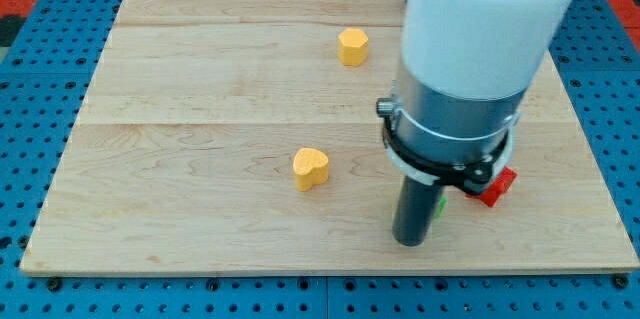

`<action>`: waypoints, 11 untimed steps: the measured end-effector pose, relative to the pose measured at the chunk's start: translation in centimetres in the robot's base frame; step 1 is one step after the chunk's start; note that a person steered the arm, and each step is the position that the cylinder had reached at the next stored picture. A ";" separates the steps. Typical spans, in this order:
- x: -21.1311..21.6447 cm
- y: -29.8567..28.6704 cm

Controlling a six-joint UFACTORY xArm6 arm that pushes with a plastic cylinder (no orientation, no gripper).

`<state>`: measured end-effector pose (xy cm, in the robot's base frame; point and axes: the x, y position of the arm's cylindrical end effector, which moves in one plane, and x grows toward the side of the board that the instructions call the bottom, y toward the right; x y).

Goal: Push the green star a bit right

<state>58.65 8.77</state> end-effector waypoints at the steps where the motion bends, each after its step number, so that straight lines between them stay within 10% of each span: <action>1: 0.0 2.4; 4: -2.7 -6.0; 11: -1.8 1.4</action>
